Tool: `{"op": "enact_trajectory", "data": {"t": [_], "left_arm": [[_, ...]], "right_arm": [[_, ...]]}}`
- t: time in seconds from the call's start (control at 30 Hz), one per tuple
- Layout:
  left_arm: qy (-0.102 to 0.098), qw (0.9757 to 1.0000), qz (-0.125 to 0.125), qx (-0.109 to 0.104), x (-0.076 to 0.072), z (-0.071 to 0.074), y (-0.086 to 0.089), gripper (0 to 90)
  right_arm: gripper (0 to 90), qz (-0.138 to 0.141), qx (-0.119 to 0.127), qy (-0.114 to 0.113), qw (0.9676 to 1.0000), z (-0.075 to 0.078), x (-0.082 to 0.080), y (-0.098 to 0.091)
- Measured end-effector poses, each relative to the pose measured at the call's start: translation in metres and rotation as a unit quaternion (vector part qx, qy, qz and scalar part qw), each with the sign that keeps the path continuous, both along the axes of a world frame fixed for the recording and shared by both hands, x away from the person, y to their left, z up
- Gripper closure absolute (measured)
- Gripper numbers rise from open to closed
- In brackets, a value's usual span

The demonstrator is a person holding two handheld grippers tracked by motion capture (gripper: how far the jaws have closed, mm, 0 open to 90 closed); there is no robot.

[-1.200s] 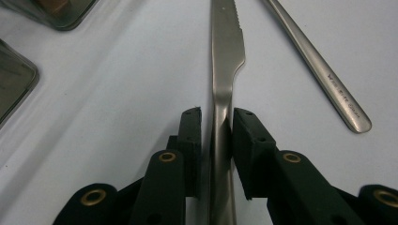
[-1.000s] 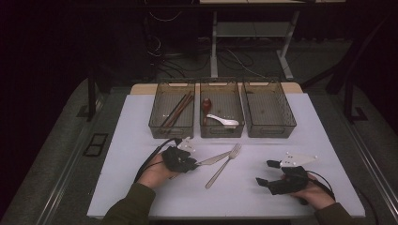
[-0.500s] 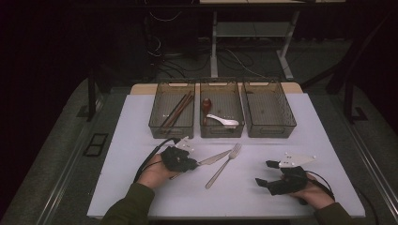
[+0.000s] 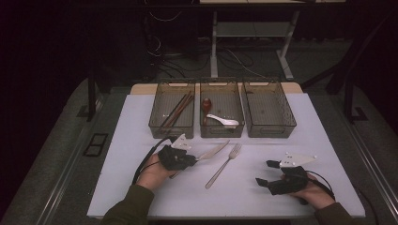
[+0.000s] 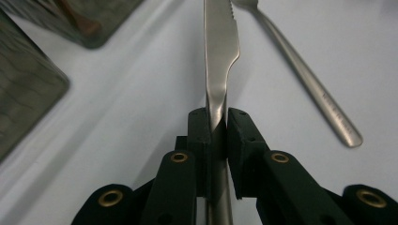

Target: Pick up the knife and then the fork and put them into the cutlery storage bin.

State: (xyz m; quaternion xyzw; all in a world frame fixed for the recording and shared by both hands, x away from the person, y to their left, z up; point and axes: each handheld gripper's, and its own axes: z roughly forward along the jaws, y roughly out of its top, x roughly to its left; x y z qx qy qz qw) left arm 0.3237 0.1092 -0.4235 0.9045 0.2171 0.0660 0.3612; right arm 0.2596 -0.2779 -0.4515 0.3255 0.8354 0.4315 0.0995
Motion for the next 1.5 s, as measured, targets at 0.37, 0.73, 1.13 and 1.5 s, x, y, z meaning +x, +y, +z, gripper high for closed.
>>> {"op": "enact_trajectory", "data": {"t": [0.37,0.73,1.13,1.5], "left_arm": [[-0.02,0.9981,0.011,-0.056,-0.003,0.02,0.004,79.0],[-0.033,0.9932,0.029,-0.108,-0.006,0.035,0.005,79.3],[-0.055,0.9848,0.084,-0.142,-0.007,0.047,-0.015,79.3],[-0.072,0.979,0.111,-0.155,-0.005,0.051,-0.042,79.2]], "right_arm": [[18.3,0.0,0.004,0.0,1.0,0.0,0.0,0.0],[17.9,-0.019,0.033,0.003,0.9993,0.007,0.004,0.0],[15.8,-0.018,0.087,0.018,0.9959,0.035,0.023,0.003],[27.5,-0.008,0.091,-0.012,0.9957,0.065,0.047,0.027]]}}
